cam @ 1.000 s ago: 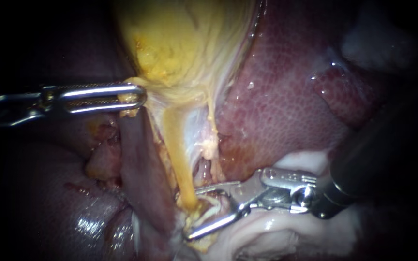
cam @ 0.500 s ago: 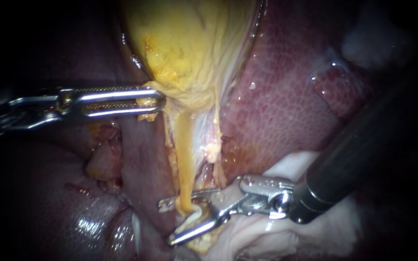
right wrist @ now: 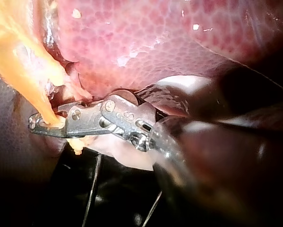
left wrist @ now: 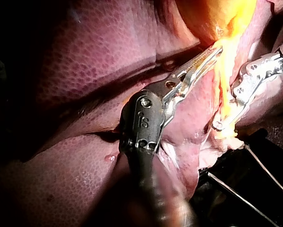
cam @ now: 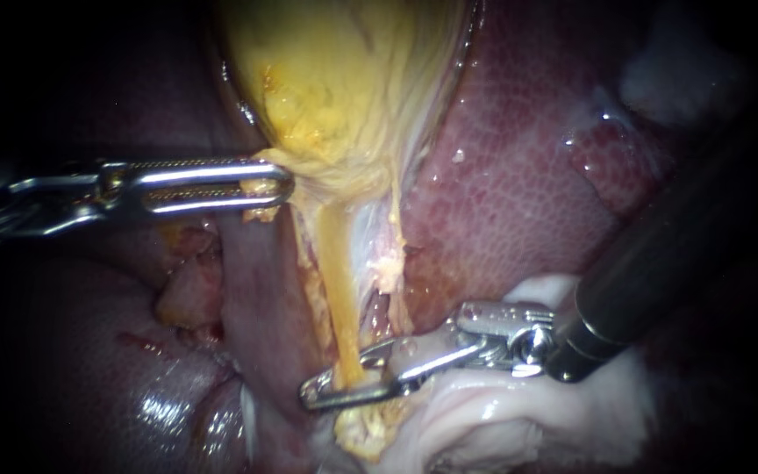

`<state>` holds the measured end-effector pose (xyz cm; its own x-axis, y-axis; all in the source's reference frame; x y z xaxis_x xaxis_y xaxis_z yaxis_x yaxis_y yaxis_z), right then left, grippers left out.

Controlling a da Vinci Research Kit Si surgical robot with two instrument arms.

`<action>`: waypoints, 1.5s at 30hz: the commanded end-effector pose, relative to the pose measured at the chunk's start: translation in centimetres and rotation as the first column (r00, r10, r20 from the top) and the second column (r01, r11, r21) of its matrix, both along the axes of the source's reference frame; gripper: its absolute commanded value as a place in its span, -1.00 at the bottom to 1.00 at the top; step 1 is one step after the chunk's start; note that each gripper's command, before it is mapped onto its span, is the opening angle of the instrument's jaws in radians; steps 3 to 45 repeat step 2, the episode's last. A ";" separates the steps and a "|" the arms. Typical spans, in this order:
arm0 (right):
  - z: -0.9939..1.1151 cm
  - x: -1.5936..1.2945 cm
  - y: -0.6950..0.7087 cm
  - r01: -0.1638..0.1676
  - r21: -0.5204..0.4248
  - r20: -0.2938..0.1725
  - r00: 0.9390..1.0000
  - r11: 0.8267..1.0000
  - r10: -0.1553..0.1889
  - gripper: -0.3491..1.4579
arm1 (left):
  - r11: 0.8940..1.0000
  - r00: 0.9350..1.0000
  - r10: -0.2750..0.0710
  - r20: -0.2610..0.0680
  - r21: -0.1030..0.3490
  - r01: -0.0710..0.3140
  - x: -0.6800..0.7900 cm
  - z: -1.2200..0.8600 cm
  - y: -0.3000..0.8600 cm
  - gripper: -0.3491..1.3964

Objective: Clipping first clip left tube

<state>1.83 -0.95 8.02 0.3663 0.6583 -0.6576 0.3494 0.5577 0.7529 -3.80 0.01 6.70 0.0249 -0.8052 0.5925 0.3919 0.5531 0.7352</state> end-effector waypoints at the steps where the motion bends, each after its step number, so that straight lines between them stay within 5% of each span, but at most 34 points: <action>1: 0.00 -0.01 0.01 0.000 0.000 0.000 1.000 1.000 0.000 -1.00 | 1.000 1.000 0.000 0.000 -0.001 0.000 0.00 0.00 0.00 -1.00; 45: 0.00 -0.01 0.01 0.000 0.000 0.000 1.000 1.000 0.000 -1.00 | 1.000 1.000 0.000 0.000 -0.001 0.000 0.00 0.00 0.00 -1.00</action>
